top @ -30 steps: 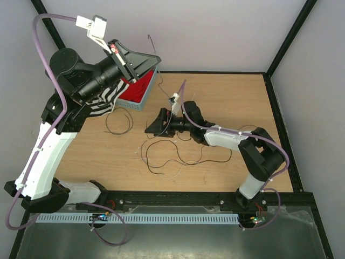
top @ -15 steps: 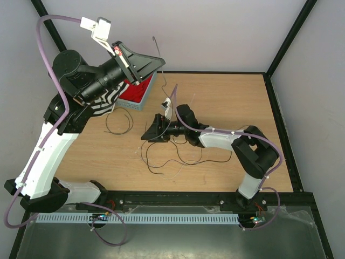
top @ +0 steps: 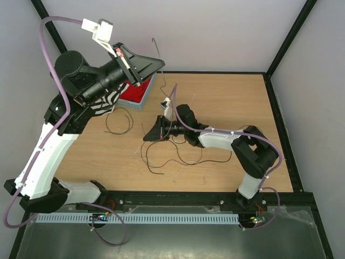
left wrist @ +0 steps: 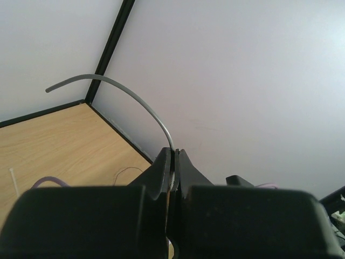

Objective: Zip-tie the wires
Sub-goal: Straighten the cable at the center of the board.

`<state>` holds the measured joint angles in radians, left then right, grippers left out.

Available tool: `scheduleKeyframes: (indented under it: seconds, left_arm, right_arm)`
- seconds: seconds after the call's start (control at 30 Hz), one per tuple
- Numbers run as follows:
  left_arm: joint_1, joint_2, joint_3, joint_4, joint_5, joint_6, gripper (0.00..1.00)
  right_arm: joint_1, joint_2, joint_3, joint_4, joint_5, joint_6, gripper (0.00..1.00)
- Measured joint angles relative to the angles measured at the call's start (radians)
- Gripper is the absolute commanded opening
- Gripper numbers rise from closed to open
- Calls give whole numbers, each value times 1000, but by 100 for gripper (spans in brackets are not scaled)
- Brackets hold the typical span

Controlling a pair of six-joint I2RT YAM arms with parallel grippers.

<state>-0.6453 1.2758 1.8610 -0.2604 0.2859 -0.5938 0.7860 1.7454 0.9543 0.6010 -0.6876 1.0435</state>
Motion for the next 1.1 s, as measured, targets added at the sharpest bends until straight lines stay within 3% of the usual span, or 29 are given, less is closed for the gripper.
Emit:
scheduleKeyframes:
  seconds: [0.17,0.47,0.87,1.1]
  left_arm:
    - [0,-26,-13,-42,-40,41,0]
    - [0,-172,-89,-117,-151,148,0]
    - [1,-359,-293,-226,-301,217,0]
    - [1,-455,-552,-283,-350,153,0]
  right_arm:
    - [-1,0,6,-10,13,-19,1]
    - [-52,-72,41,-223,119,-158,0]
    - [-312,-329,-18,-582,412,-450,0]
    - [-471,-497,-85,-739,611,-583,0]
